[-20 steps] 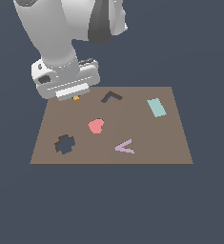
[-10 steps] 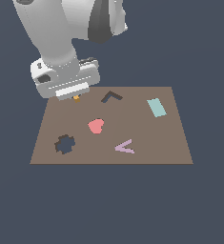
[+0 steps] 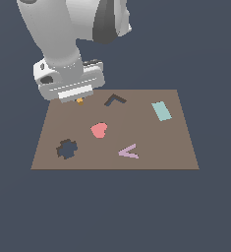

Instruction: Insert a designated object into the corresponding slot on a board.

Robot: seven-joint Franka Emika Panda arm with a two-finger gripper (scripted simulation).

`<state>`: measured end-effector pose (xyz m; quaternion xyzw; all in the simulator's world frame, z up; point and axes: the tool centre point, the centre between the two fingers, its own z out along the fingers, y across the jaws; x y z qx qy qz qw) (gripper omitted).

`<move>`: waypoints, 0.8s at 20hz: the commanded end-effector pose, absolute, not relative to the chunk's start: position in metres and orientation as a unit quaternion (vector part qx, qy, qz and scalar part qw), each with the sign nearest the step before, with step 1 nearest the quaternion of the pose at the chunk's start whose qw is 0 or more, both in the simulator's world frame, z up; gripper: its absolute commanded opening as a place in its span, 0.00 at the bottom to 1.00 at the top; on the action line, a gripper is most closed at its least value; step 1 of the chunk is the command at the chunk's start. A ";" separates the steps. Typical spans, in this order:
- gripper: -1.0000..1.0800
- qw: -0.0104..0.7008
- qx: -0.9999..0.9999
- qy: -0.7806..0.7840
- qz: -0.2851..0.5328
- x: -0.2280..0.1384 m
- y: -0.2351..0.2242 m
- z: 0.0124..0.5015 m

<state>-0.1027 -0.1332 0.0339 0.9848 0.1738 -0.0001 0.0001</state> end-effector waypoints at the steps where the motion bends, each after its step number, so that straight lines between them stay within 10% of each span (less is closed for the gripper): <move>1: 0.00 0.000 0.987 0.161 0.000 -0.104 -0.130 0.034; 16: 0.00 0.000 1.000 0.001 0.000 -0.116 -0.090 0.037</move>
